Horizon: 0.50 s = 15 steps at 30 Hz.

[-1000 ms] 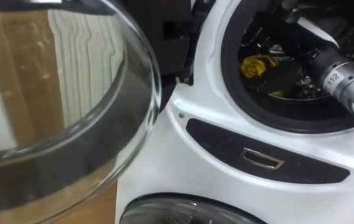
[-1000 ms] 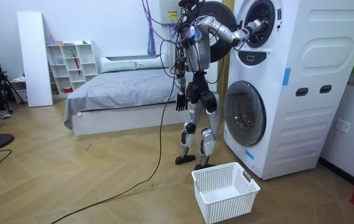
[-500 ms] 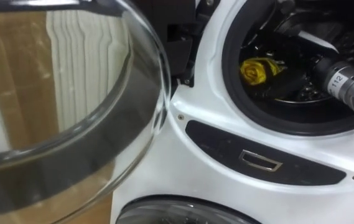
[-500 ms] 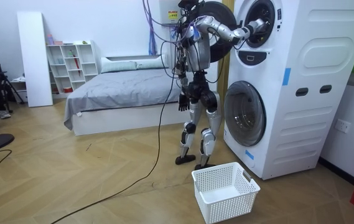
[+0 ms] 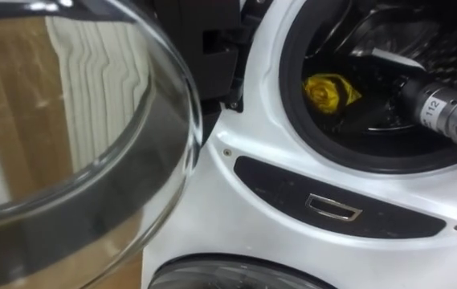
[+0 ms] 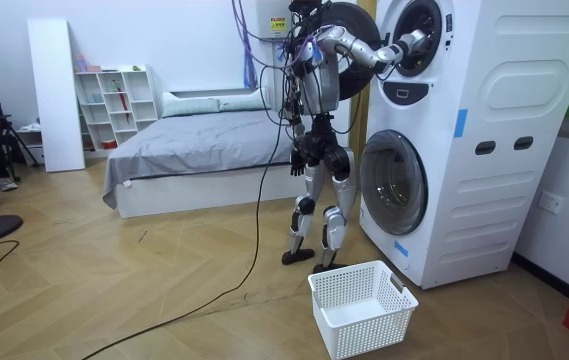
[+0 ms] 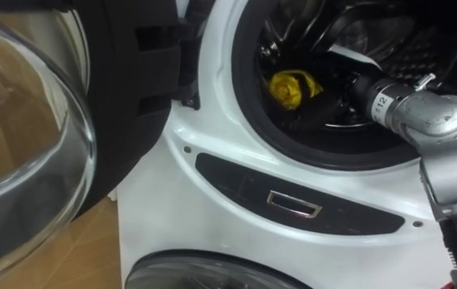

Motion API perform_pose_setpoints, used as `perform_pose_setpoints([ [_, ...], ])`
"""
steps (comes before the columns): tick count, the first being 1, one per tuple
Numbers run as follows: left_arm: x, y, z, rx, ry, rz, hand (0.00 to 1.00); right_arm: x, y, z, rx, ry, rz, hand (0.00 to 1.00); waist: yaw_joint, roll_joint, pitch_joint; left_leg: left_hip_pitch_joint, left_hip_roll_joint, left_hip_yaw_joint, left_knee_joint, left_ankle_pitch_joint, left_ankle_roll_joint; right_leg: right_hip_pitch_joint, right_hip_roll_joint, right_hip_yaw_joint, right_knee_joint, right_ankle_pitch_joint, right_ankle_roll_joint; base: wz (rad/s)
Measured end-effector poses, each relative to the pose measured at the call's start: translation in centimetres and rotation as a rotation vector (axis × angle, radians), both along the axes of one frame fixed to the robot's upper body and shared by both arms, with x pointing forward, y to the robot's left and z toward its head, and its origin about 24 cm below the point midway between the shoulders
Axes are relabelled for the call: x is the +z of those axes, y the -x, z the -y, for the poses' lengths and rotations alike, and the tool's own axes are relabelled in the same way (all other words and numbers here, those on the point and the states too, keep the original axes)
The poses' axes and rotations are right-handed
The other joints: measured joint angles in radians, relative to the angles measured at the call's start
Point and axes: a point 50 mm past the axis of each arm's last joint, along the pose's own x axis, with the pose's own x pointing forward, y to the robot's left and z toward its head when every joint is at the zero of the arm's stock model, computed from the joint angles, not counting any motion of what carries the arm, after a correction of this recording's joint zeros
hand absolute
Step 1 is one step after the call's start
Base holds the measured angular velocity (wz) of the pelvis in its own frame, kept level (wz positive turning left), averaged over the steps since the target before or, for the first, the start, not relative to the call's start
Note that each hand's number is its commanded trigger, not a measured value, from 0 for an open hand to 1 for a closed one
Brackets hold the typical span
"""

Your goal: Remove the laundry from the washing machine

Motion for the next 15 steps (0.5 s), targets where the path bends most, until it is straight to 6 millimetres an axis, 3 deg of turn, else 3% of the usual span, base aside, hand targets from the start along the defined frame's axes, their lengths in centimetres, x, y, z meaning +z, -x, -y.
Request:
perform_pose_setpoints([
  [15, 0.2, -1.1, -0.1, -0.011, -0.007, 0.047, 0.00, 1.0, 1.3, -0.5, -0.037, 0.255, 0.120, 1.00, 0.020, -0.013, 0.0022, 0.003, -0.005, 0.004, 0.003, 0.000, 0.000, 0.005, 0.003, 0.004, -0.010, 0.001, 0.000, 0.00],
])
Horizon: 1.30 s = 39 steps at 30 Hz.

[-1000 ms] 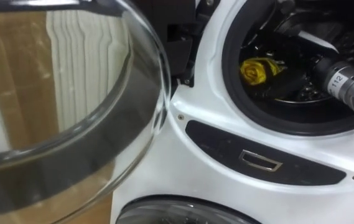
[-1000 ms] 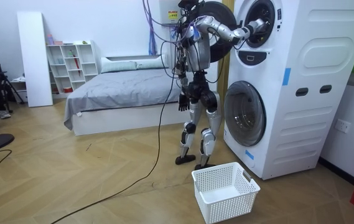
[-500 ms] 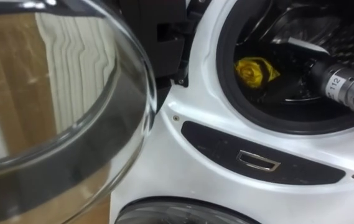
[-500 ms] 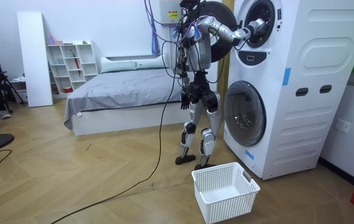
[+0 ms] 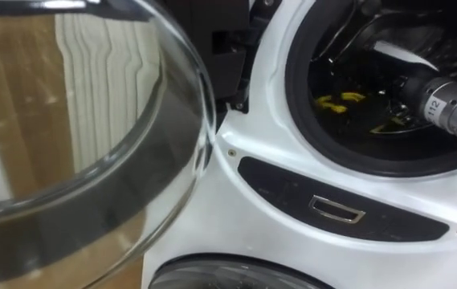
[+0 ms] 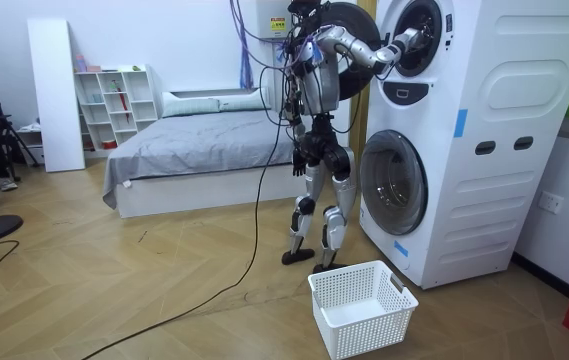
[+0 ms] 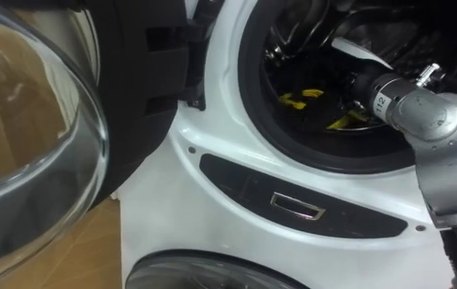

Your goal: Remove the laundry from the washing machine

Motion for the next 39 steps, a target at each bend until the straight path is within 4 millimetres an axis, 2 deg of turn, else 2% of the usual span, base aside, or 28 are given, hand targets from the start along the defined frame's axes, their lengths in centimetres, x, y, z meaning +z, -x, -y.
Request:
perform_pose_setpoints([
  [4, 0.0, 0.0, 0.1, 0.012, 0.006, 0.012, 0.00, 0.3, 0.2, -0.3, 0.010, 0.014, 0.023, 1.00, 0.005, 0.000, 0.0001, 0.003, 0.003, 0.011, -0.005, 0.000, 0.000, -0.001, 0.005, 0.012, -0.004, 0.005, 0.001, -0.08],
  [5, -0.1, 0.0, 0.2, 0.025, 0.008, 0.018, 0.00, 0.6, 0.4, -0.6, 0.019, 0.026, 0.039, 1.00, 0.005, 0.001, 0.0008, 0.003, 0.010, 0.019, -0.007, 0.000, 0.000, -0.004, 0.006, 0.017, -0.003, 0.006, 0.001, -0.14],
  [10, -0.2, 0.0, 0.4, 0.033, 0.010, 0.024, 0.00, 1.5, 1.3, -1.6, 0.039, 0.077, 0.104, 1.00, 0.002, 0.012, 0.0077, -0.002, 0.011, 0.033, -0.014, 0.000, 0.000, -0.016, 0.009, 0.023, -0.003, 0.009, 0.000, -0.10],
  [13, -0.1, 0.0, 0.3, 0.031, -0.003, 0.035, 0.00, 2.2, 1.9, -2.3, 0.059, 0.084, 0.141, 1.00, 0.007, 0.012, 0.0072, -0.007, 0.011, 0.062, -0.019, 0.000, 0.000, -0.034, 0.021, 0.055, -0.002, 0.013, -0.002, -0.27],
  [17, -0.3, 0.8, 0.5, 0.039, -0.016, 0.023, 0.00, 2.8, 3.7, -3.7, 0.098, 0.149, 0.226, 1.00, -0.004, 0.017, 0.0060, -0.011, 0.015, 0.093, -0.014, 0.000, -0.001, -0.042, 0.027, 0.079, -0.006, 0.016, -0.005, -0.21],
  [19, -0.4, 1.1, 0.7, 0.044, -0.010, 0.019, 0.00, 3.0, 4.9, -4.4, 0.125, 0.166, 0.263, 1.00, -0.019, 0.023, 0.0068, -0.011, 0.020, 0.111, -0.014, 0.000, -0.001, -0.043, 0.028, 0.086, -0.008, 0.016, -0.004, -0.11],
  [21, -0.7, 1.5, 1.2, 0.049, 0.003, 0.006, 0.00, 3.0, 6.3, -5.6, 0.178, 0.150, 0.301, 1.00, -0.032, 0.038, 0.0035, -0.002, 0.020, 0.141, -0.014, 0.000, -0.001, -0.043, 0.034, 0.117, -0.008, 0.017, -0.002, -0.29],
  [24, -0.9, 2.4, 1.5, 0.059, 0.016, -0.008, 0.00, 3.0, 7.3, -6.1, 0.224, 0.115, 0.324, 1.00, -0.061, 0.052, 0.0006, 0.006, 0.019, 0.155, -0.015, 0.000, -0.001, -0.041, 0.038, 0.136, -0.009, 0.019, 0.000, -0.24],
  [27, -1.0, 2.8, 1.5, 0.056, 0.016, -0.014, 0.00, 2.5, 8.7, -6.4, 0.252, 0.083, 0.343, 1.00, -0.085, 0.057, -0.0033, 0.010, 0.019, 0.158, -0.016, 0.000, -0.001, -0.041, 0.040, 0.145, -0.009, 0.019, 0.000, -0.11],
  [32, -1.2, 3.2, 1.7, 0.051, 0.018, -0.016, 0.00, 2.1, 9.8, -5.5, 0.253, -0.046, 0.358, 1.00, -0.113, 0.067, -0.0054, 0.013, 0.018, 0.171, -0.016, 0.000, -0.001, -0.042, 0.043, 0.161, -0.010, 0.021, 0.003, -0.07],
  [33, -1.2, 3.5, 1.7, 0.052, 0.018, -0.021, 0.00, 2.1, 10.2, -5.4, 0.249, -0.067, 0.372, 1.00, -0.121, 0.072, -0.0027, 0.014, 0.018, 0.171, -0.016, 0.000, -0.001, -0.042, 0.043, 0.164, -0.010, 0.022, 0.004, -0.06],
  [36, -1.3, 4.6, 1.7, 0.058, 0.017, -0.055, 0.00, 2.2, 10.4, -5.1, 0.258, -0.108, 0.389, 1.00, -0.140, 0.086, -0.0086, 0.016, 0.017, 0.181, -0.016, 0.000, -0.001, -0.045, 0.046, 0.179, -0.009, 0.024, 0.004, -0.13],
  [39, -1.3, 5.5, 1.7, 0.063, 0.008, -0.066, 0.00, 2.1, 10.8, -4.6, 0.269, -0.171, 0.380, 1.00, -0.155, 0.088, -0.0107, 0.016, 0.017, 0.191, -0.016, 0.000, -0.001, -0.048, 0.047, 0.184, -0.007, 0.026, 0.004, -0.09],
])
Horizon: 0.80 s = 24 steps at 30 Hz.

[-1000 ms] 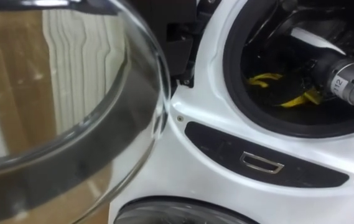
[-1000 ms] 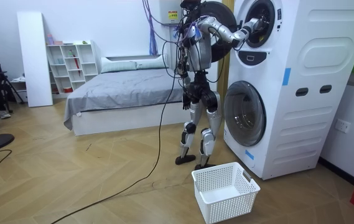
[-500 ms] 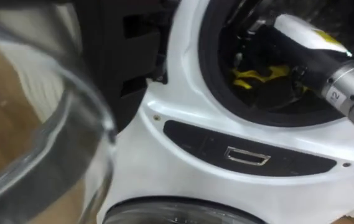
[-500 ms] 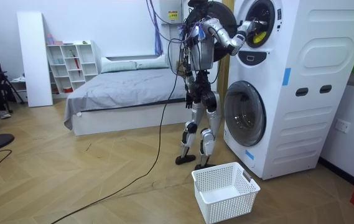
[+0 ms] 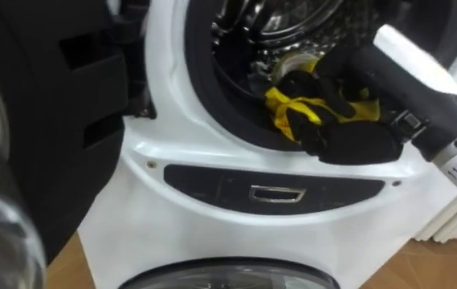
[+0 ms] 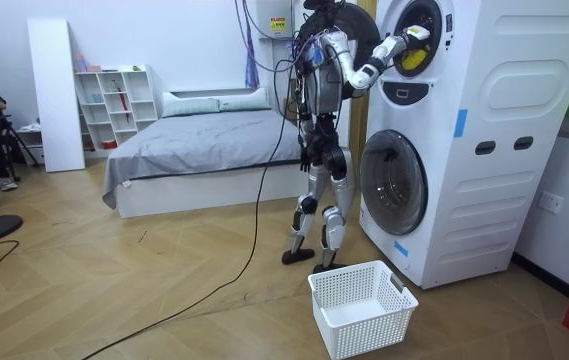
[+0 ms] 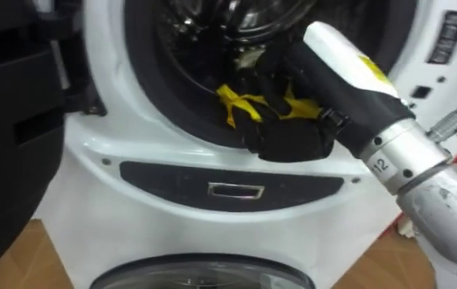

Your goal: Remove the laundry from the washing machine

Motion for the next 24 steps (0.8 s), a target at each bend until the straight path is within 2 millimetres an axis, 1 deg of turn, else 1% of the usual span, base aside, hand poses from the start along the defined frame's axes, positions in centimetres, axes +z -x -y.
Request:
perform_pose_setpoints([
  [2, 0.0, 0.6, 0.0, 0.013, -0.001, -0.009, 0.00, 0.1, 0.2, 0.4, 0.019, -0.057, -0.004, 1.00, -0.011, -0.001, 0.0000, -0.001, 0.000, 0.005, 0.000, 0.000, 0.000, -0.001, 0.000, 0.000, 0.000, 0.001, 0.000, 0.02],
  [4, 0.1, 0.9, -0.1, 0.033, -0.006, -0.006, 0.00, -0.1, 0.5, 1.1, 0.020, -0.115, -0.012, 1.00, -0.014, -0.002, -0.0004, 0.001, 0.001, 0.018, 0.000, 0.000, 0.000, -0.003, 0.001, 0.002, 0.000, 0.003, 0.000, -0.06],
  [5, 0.1, 1.0, -0.2, 0.044, -0.009, 0.003, 0.00, -0.3, 0.8, 1.4, 0.021, -0.145, -0.019, 1.00, -0.017, -0.003, -0.0003, 0.002, 0.001, 0.034, -0.001, 0.000, 0.000, -0.006, 0.002, 0.004, -0.001, 0.005, 0.000, -0.05],
  [7, 0.2, 1.1, -0.4, 0.052, -0.015, 0.015, 0.00, -0.6, 1.0, 1.8, 0.025, -0.188, -0.032, 1.00, -0.027, -0.002, 0.0009, -0.001, 0.001, 0.036, -0.003, 0.000, -0.001, -0.010, 0.002, 0.005, -0.001, 0.008, 0.000, -0.02],
  [10, 0.3, 1.0, -0.6, 0.046, -0.037, 0.038, 0.00, -1.0, 1.6, 2.8, -0.018, -0.219, -0.019, 1.00, -0.052, -0.006, 0.0014, -0.011, 0.001, 0.036, -0.004, -0.003, -0.004, -0.020, 0.002, 0.008, 0.000, 0.009, 0.001, 0.08],
  [11, 0.4, 0.9, -0.6, 0.046, -0.043, 0.047, 0.00, -1.1, 1.9, 3.3, -0.038, -0.237, -0.016, 1.00, -0.068, -0.008, 0.0027, -0.019, 0.001, 0.038, -0.005, -0.004, -0.005, -0.028, 0.004, 0.014, 0.000, 0.010, 0.003, 0.00],
  [12, 0.4, 0.9, -0.6, 0.046, -0.042, 0.048, 0.00, -1.3, 2.2, 3.6, -0.051, -0.256, -0.013, 1.00, -0.071, -0.008, 0.0029, -0.021, 0.001, 0.056, -0.006, -0.005, -0.005, -0.040, 0.010, 0.042, 0.002, 0.013, 0.005, -0.10],
  [14, 0.3, 0.8, -0.5, 0.046, -0.040, 0.050, 0.00, -1.6, 2.4, 3.8, -0.063, -0.274, -0.011, 1.00, -0.072, -0.006, 0.0040, -0.019, 0.001, 0.075, -0.006, -0.005, -0.005, -0.040, 0.015, 0.062, 0.001, 0.021, 0.005, -0.32],
  [15, 0.3, 0.9, -0.5, 0.047, -0.040, 0.047, 0.00, -1.7, 2.5, 3.8, -0.068, -0.279, -0.005, 1.00, -0.077, -0.002, 0.0060, -0.018, 0.004, 0.088, -0.006, -0.011, -0.005, -0.041, 0.018, 0.065, 0.001, 0.025, 0.005, -0.27],
  [16, 0.3, 0.8, -0.5, 0.047, -0.040, 0.048, 0.00, -1.7, 2.6, 3.9, -0.070, -0.282, -0.002, 1.00, -0.083, 0.002, 0.0066, -0.017, 0.007, 0.091, -0.006, -0.016, -0.003, -0.041, 0.022, 0.068, 0.001, 0.026, 0.006, -0.18],
  [17, 0.3, 0.8, -0.6, 0.047, -0.042, 0.050, 0.00, -1.8, 2.8, 4.1, -0.078, -0.290, 0.003, 1.00, -0.088, 0.007, 0.0058, -0.015, 0.013, 0.102, -0.006, -0.027, 0.001, -0.042, 0.031, 0.077, 0.001, 0.028, 0.006, -0.23],
  [19, 0.3, 0.7, -0.7, 0.037, -0.046, 0.046, 0.00, -1.8, 3.4, 4.5, -0.104, -0.302, 0.014, 1.00, -0.090, 0.008, 0.0051, -0.012, 0.018, 0.130, -0.006, -0.033, 0.000, -0.054, 0.042, 0.104, 0.003, 0.031, 0.007, -0.36],
  [21, 0.4, 0.9, -0.8, 0.040, -0.052, 0.034, 0.00, -2.0, 4.4, 5.6, -0.155, -0.330, 0.026, 1.00, -0.095, 0.009, 0.0038, -0.009, 0.023, 0.176, -0.008, -0.038, -0.006, -0.059, 0.059, 0.146, 0.003, 0.042, 0.005, -0.57],
  [22, 0.4, 1.0, -0.8, 0.042, -0.052, 0.029, 0.00, -2.2, 4.6, 5.8, -0.172, -0.336, 0.019, 1.00, -0.098, 0.009, 0.0040, -0.006, 0.025, 0.190, -0.008, -0.040, -0.008, -0.059, 0.063, 0.152, 0.003, 0.045, 0.004, -0.59],
  [24, 0.4, 1.0, -0.9, 0.042, -0.051, 0.027, 0.00, -3.2, 4.9, 7.0, -0.246, -0.348, -0.019, 1.00, -0.129, 0.011, 0.0039, 0.002, 0.031, 0.236, -0.005, -0.045, -0.015, -0.059, 0.078, 0.184, 0.006, 0.049, 0.000, -0.47],
])
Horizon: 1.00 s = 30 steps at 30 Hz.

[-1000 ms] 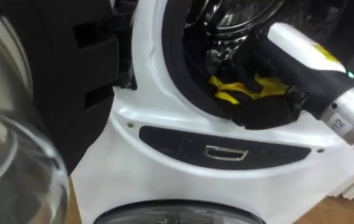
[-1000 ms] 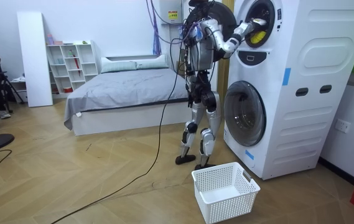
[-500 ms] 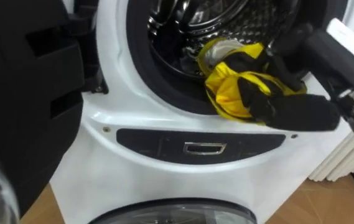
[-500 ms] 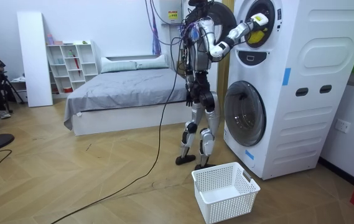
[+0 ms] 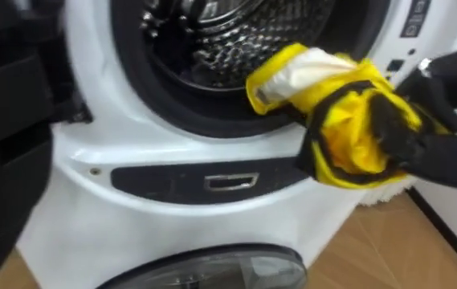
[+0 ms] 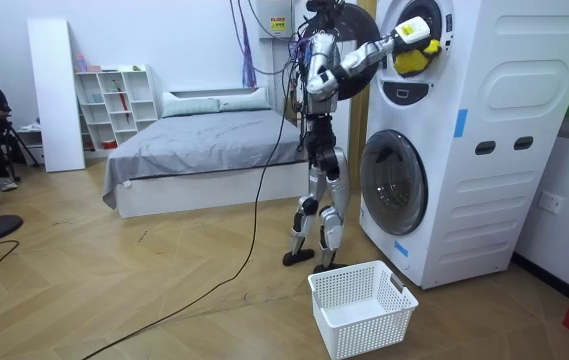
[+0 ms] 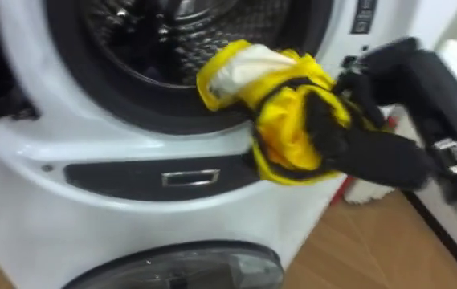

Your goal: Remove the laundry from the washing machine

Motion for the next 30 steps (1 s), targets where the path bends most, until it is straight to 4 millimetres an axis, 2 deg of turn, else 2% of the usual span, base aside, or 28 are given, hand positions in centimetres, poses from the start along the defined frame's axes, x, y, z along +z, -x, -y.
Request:
perform_pose_setpoints([
  [1, 0.0, -0.1, 0.0, -0.001, 0.000, 0.002, 0.00, -0.3, -0.1, 0.3, -0.016, -0.003, -0.012, 1.00, -0.008, -0.001, 0.0001, 0.002, 0.000, 0.012, 0.000, 0.000, 0.000, -0.004, 0.005, 0.013, 0.004, 0.001, -0.001, -0.52],
  [3, 0.1, -0.4, -0.4, -0.003, -0.006, 0.010, 0.00, -1.1, -0.1, 1.4, -0.096, 0.001, -0.066, 1.00, -0.036, -0.006, 0.0011, -0.002, 0.000, 0.067, 0.003, -0.004, -0.009, -0.033, 0.024, 0.061, 0.031, 0.005, -0.005, -0.67],
  [4, 0.1, -0.5, -0.4, -0.005, -0.004, 0.011, 0.00, -1.3, 0.0, 1.8, -0.116, 0.003, -0.078, 1.00, -0.050, -0.008, 0.0022, -0.005, 0.001, 0.074, 0.002, -0.005, -0.012, -0.036, 0.028, 0.071, 0.031, 0.008, -0.005, -0.65],
  [6, 0.1, -0.4, -0.5, -0.008, 0.011, 0.008, 0.00, -1.3, 0.4, 3.1, -0.195, 0.006, -0.088, 1.00, -0.093, -0.010, 0.0092, -0.005, 0.003, 0.121, 0.006, -0.010, -0.021, -0.048, 0.048, 0.119, 0.031, 0.020, -0.009, -0.69],
  [7, 0.2, -0.4, -0.5, -0.009, 0.014, 0.007, 0.00, -1.3, 0.4, 3.3, -0.210, 0.003, -0.085, 1.00, -0.102, -0.007, 0.0092, -0.006, 0.004, 0.131, 0.008, -0.011, -0.024, -0.050, 0.053, 0.129, 0.031, 0.024, -0.010, -0.66],
  [8, 0.2, -0.4, -0.7, -0.013, 0.014, 0.005, 0.00, -1.3, 0.5, 3.7, -0.241, -0.007, -0.080, 1.00, -0.127, -0.010, 0.0120, -0.006, 0.005, 0.151, 0.007, -0.011, -0.027, -0.055, 0.061, 0.148, 0.032, 0.030, -0.012, -0.58],
  [12, 0.5, -1.5, -1.2, -0.041, 0.008, 0.044, 0.00, -1.8, 0.7, 5.1, -0.327, -0.032, -0.080, 1.00, -0.174, -0.014, 0.0097, -0.009, 0.010, 0.215, 0.010, -0.013, -0.040, -0.071, 0.088, 0.202, 0.031, 0.051, -0.016, -0.45],
  [14, 0.6, -1.9, -1.3, -0.050, 0.004, 0.054, 0.00, -2.1, 1.1, 5.4, -0.346, -0.031, -0.096, 1.00, -0.188, -0.014, 0.0092, -0.008, 0.017, 0.230, 0.020, -0.019, -0.045, -0.070, 0.095, 0.208, 0.029, 0.055, -0.018, -0.25],
  [16, 0.6, -1.9, -1.4, -0.067, 0.004, 0.048, 0.00, -2.6, 1.5, 5.6, -0.359, -0.028, -0.125, 1.00, -0.188, -0.014, 0.0066, -0.003, 0.019, 0.244, 0.023, -0.021, -0.050, -0.070, 0.104, 0.221, 0.029, 0.056, -0.020, -0.24],
  [18, 0.6, -1.9, -1.4, -0.074, 0.006, 0.042, 0.00, -3.3, 1.6, 6.0, -0.369, -0.053, -0.157, 1.00, -0.192, -0.010, 0.0086, -0.004, 0.020, 0.262, 0.022, -0.023, -0.052, -0.075, 0.110, 0.229, 0.029, 0.057, -0.020, -0.17],
  [25, 0.4, -2.0, -1.1, -0.104, 0.016, 0.020, 0.00, -4.9, 1.7, 7.0, -0.404, -0.091, -0.228, 1.00, -0.200, 0.005, 0.0106, -0.017, 0.019, 0.275, 0.021, -0.025, -0.053, -0.092, 0.112, 0.228, 0.033, 0.057, -0.020, -0.06],
  [28, 0.5, -2.7, -1.2, -0.141, 0.016, 0.022, 0.00, -6.1, 1.4, 7.1, -0.397, -0.111, -0.282, 1.00, -0.196, 0.012, 0.0126, -0.033, 0.017, 0.275, 0.024, -0.025, -0.052, -0.107, 0.109, 0.232, 0.033, 0.059, -0.017, 0.00],
  [30, 0.4, -3.6, -0.8, -0.176, 0.037, 0.027, 0.00, -8.1, 1.3, 7.8, -0.418, -0.150, -0.357, 1.00, -0.177, 0.031, 0.0102, -0.044, 0.016, 0.274, 0.025, -0.027, -0.049, -0.120, 0.108, 0.230, 0.034, 0.060, -0.015, -0.02],
])
